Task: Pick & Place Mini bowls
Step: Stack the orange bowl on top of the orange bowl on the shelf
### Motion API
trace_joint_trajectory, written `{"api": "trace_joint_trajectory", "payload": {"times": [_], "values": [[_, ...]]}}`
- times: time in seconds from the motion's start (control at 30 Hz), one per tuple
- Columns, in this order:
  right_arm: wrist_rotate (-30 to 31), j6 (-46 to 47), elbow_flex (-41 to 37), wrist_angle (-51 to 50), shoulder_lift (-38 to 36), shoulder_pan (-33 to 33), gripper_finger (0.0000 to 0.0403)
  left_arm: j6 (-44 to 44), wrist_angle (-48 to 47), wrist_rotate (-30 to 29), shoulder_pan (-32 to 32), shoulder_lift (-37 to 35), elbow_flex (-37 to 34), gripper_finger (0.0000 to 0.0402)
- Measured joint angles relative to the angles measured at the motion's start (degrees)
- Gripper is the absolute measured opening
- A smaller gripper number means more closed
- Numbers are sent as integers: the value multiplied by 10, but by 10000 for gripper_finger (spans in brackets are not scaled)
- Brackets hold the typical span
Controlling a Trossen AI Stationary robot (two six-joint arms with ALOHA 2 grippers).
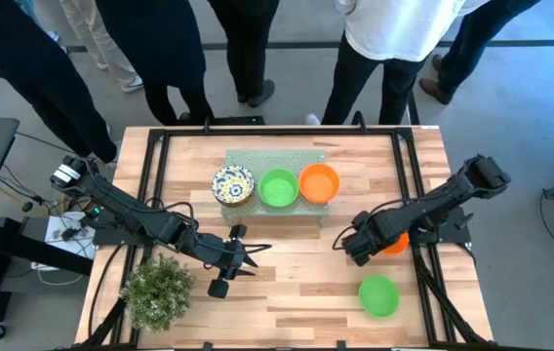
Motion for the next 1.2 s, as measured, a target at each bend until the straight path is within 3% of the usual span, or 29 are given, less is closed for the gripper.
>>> {"api": "trace_joint_trajectory", "payload": {"times": [0.4, 0.63, 0.7, 0.97, 1.2], "values": [[-22, 10, -49, 25, 0, -24, 66, -2, 0, 0, 0, 0, 0, 97], [-24, -17, -47, 30, 0, -27, 9, -2, 3, 0, 0, 0, 0, 97], [-29, -33, -40, 27, 0, -27, 10, -2, 3, 0, 0, 0, 0, 97], [-49, -77, 51, -48, 0, -27, 7, -2, 4, 0, 0, 0, 0, 97], [23, -81, 187, -159, 0, -18, 3, -2, 4, 0, 0, 0, 0, 97]]}}
